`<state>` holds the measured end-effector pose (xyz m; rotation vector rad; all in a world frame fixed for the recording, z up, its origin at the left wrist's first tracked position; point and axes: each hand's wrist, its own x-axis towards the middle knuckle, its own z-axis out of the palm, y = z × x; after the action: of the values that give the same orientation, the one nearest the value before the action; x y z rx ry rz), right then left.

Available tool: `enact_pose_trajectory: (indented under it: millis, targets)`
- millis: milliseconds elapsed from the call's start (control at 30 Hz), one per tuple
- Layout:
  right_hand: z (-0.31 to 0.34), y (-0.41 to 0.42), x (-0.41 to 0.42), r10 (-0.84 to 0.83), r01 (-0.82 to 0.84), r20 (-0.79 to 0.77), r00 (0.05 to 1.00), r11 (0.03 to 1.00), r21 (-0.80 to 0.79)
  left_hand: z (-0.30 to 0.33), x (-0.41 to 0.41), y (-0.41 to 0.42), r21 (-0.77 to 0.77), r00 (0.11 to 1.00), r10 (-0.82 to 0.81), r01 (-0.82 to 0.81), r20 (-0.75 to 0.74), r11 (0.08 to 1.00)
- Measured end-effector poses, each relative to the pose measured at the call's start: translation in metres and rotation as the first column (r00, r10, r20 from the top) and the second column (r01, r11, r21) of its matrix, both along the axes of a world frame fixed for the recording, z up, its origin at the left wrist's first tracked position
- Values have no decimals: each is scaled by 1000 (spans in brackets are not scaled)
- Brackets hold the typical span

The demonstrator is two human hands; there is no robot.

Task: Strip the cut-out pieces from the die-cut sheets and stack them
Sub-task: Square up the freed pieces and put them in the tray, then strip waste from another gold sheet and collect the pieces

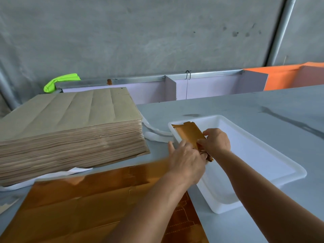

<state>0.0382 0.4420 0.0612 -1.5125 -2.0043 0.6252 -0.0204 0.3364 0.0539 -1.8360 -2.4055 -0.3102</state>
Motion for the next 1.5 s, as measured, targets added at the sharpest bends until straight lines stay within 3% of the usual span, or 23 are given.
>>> enact_pose_trajectory:
  millis: [100,367,500,567,667,733,867,1033,1167,1500]
  targets:
    - [0,-2,-3,33,-42,107,994,996,85,-2,0,-2,20,1000,-13,13,15,1000]
    - [3,-5,5,219,-243,282,934,968,54,1,1,-3,21,994,-36,34,103,999]
    - [13,-27,10,156,-175,198,968,981,81,6,-8,-22,129,947,-144,110,288,985]
    - [18,-44,12,125,-149,130,984,969,197,8,-14,-42,188,939,-159,104,304,977]
    - [23,-90,17,189,-171,-13,982,913,371,9,-29,-83,136,932,-84,37,352,990]
    - [16,-125,23,279,-227,-77,957,887,403,7,-39,-113,34,942,1,-13,336,999]
    - [-16,-181,40,398,-404,71,915,898,172,-4,-51,-177,-138,941,67,-22,332,990]
    - [-36,-227,74,344,-378,277,897,923,78,-25,-36,-242,-315,928,42,83,369,946]
    - [-43,-243,93,317,-257,444,838,947,-192,-44,-19,-265,-410,968,25,81,248,909]
    - [-25,-257,105,341,-308,139,930,928,-211,-45,-8,-272,-330,973,56,22,223,944]
